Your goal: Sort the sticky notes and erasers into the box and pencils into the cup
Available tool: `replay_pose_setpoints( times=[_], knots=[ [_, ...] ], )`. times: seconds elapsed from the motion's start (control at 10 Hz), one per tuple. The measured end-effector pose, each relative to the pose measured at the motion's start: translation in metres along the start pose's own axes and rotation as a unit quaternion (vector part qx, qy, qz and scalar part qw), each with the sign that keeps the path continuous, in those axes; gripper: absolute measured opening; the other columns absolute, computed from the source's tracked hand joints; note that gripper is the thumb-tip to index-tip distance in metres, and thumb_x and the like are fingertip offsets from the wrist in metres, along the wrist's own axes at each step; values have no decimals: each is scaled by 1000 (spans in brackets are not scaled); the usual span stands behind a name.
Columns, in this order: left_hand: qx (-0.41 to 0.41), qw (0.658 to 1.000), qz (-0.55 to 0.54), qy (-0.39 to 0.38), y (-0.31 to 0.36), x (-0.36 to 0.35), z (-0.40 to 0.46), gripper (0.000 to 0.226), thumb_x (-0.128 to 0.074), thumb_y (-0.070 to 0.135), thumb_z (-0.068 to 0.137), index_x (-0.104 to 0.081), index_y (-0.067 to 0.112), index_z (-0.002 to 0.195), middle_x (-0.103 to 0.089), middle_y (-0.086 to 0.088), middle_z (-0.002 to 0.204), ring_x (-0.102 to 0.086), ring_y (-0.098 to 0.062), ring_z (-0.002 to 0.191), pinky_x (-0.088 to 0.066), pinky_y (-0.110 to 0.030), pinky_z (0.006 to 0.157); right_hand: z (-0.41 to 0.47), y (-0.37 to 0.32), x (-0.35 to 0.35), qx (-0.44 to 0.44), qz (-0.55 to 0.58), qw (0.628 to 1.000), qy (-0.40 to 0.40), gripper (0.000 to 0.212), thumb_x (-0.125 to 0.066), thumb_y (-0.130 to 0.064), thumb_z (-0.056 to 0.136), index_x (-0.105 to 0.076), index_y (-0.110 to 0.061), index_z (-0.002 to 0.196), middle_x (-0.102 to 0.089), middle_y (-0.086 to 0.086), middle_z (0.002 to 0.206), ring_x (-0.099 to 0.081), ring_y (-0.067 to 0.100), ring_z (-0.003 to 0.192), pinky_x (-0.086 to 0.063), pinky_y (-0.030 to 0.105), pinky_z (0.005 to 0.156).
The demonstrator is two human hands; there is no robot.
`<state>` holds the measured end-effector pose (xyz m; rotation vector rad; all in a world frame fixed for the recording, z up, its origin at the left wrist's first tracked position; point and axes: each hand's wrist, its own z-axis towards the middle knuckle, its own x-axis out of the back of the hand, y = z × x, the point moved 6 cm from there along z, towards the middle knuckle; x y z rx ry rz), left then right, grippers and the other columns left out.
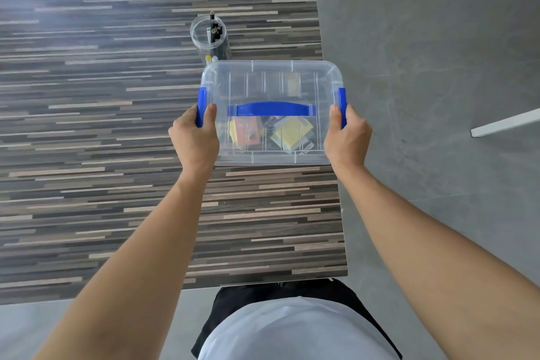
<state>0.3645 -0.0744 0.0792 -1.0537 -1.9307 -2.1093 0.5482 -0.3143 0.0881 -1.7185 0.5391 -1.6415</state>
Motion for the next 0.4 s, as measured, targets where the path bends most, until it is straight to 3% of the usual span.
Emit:
replay_pose_setpoints(
  times=[0.1, 0.3, 0.4],
  knots=[
    [0, 1000, 2, 1, -1, -1, 0, 48, -59, 34, 96, -53, -4, 68, -46, -18, 57, -32, -17, 50, -30, -30, 48, 1, 2, -3, -4, 1, 1000, -4, 32, -48, -31, 101, -55, -9, 80, -50, -1, 64, -41, 2, 47, -32, 6, 47],
    [1, 1000, 18, -13, -3, -3, 3, 47, -57, 36, 96, -48, 1, 66, -41, -1, 54, -31, -13, 48, -30, -27, 46, 2, 1, 0, 8, -5, 1000, -4, 30, -47, -33, 101, -50, -13, 78, -51, -1, 64, -42, 3, 48, -32, 7, 46],
    [24, 999, 19, -11, -2, 0, 6, 40, -55, 42, 97, -57, 10, 73, -47, 7, 58, -38, -6, 47, -32, -17, 48, 3, -4, -2, -5, -15, 998, -53, 32, -43, -36, 103, -55, -9, 90, -59, 7, 78, -51, 4, 59, -40, 18, 58]
  ],
)
